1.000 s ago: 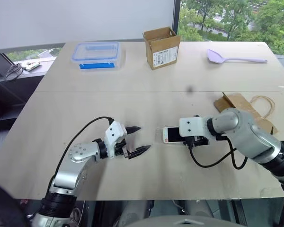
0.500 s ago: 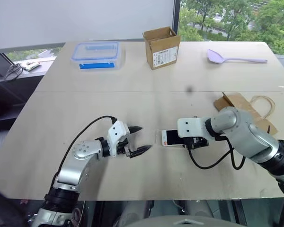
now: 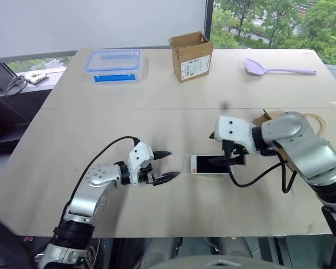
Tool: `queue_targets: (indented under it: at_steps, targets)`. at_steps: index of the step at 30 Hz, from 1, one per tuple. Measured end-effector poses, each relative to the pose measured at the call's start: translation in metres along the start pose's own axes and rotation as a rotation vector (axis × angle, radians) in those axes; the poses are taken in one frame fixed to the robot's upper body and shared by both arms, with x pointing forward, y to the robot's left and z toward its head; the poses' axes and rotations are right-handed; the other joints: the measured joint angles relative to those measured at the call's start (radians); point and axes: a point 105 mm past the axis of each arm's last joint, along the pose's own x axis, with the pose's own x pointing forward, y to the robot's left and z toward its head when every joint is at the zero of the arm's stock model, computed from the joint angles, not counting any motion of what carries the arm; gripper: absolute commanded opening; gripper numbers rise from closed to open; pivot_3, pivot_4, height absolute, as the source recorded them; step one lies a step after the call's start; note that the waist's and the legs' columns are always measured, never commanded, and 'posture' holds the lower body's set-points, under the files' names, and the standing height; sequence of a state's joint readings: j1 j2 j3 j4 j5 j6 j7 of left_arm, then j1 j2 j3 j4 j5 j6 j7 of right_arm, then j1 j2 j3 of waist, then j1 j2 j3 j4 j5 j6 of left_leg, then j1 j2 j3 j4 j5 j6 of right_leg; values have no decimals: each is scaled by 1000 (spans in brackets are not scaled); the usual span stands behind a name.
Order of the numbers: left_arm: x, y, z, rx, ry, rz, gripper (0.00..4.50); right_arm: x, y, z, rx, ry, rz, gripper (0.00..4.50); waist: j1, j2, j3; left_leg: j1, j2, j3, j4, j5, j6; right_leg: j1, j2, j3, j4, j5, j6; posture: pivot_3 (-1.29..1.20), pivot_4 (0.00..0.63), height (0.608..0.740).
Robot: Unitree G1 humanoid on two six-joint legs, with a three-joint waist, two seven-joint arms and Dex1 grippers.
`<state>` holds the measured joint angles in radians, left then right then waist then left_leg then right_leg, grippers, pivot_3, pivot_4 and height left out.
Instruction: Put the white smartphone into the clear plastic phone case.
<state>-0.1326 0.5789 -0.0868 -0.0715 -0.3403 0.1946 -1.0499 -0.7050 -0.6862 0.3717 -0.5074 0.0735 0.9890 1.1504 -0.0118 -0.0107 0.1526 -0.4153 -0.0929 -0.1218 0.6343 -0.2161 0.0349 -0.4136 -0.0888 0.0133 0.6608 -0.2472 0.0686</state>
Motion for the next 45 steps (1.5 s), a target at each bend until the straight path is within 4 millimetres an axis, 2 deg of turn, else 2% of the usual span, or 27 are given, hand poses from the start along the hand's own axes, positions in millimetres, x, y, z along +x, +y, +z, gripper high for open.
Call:
queue_targets:
  at_steps: [4, 5, 6, 9, 12, 15, 26, 31, 34, 37, 39, 43, 45]
  targets:
    - [-1, 0, 3, 0, -8, -39, 853, 14, 10, 4, 88, -91, 29, 698, 0, 0, 0, 0, 0, 0, 0, 0, 0, 0, 0, 1, 0, 0, 0, 0, 150, 740]
    - [-1, 0, 3, 0, -7, -44, 383, 20, 11, 4, 105, -106, 27, 251, -2, 0, 0, 0, 0, 0, 0, 0, 0, 0, 0, 1, 0, 0, 0, 0, 150, 740]
    - [-1, 1, 3, -2, -5, -49, 23, 26, 11, 5, 118, -122, 29, 0, -3, 0, 0, 0, 0, 1, 0, 0, 0, 0, 0, 1, 1, 0, 0, 0, 150, 740]
    - [-2, 3, 3, -4, 3, -54, 23, 46, 12, 0, 153, -143, 46, 0, -2, 0, 0, 1, 0, 1, 0, 0, 0, 0, 0, 1, 1, 0, 0, 0, 150, 740]
    - [-3, 4, 2, -4, 7, -57, 23, 57, 10, -11, 168, -117, 41, 0, -2, 0, 0, 1, 0, 1, 0, 0, 0, 0, 0, 1, 1, 0, 0, 0, 150, 740]
    - [-4, 4, 2, -2, 12, -60, 23, 70, 7, -32, 184, -51, 33, 0, -2, 0, 0, 1, 0, 1, 0, 0, 0, 0, 0, 1, 1, 0, 0, 0, 150, 740]
    - [-10, 2, -3, -19, 31, -47, 23, 71, 14, -38, 184, 5, 57, 0, -2, -2, -4, 3, 0, 0, 0, 0, 0, 1, 1, 1, 1, 0, 0, 0, 150, 740]
    - [-9, 1, 1, -3, 23, -45, 23, 71, 9, -35, 259, -104, 6, 0, -5, -2, -4, 3, 0, 1, 0, 0, 0, 1, 1, 2, 2, 0, 0, 0, 150, 740]
    - [-8, 1, 0, -2, 26, -51, 23, 55, 6, -33, 288, -143, -17, 0, -1, 0, -2, 1, 0, 1, 1, 0, 0, 0, 1, 1, 2, 0, 0, 0, 150, 740]
    - [-5, 0, 1, 3, 27, -62, 23, 27, -2, -13, 266, -218, -68, 0, 0, 0, -2, 1, 0, 0, 0, 0, 0, 0, 1, 1, 1, 0, 0, 0, 150, 740]
    - [-1, 1, 4, 15, 22, -72, 23, 11, -4, -10, 235, -210, -114, 0, 1, 0, -2, 0, 0, 0, 0, 0, 0, 0, 1, 1, 1, 0, 0, 0, 150, 740]
    - [3, 3, 3, 15, 35, -85, 23, -11, 2, -40, 243, -75, -201, 0, 9, 0, -2, 0, -1, 0, 0, 0, 0, 0, 0, 0, 0, 0, 0, 0, 150, 740]
    - [6, 2, -2, 15, 59, -95, 23, -25, 15, -70, 298, 35, -240, 0, 15, 0, -1, -1, -1, 0, 0, 0, 0, 0, -1, 0, 0, 0, 0, 0, 150, 740]
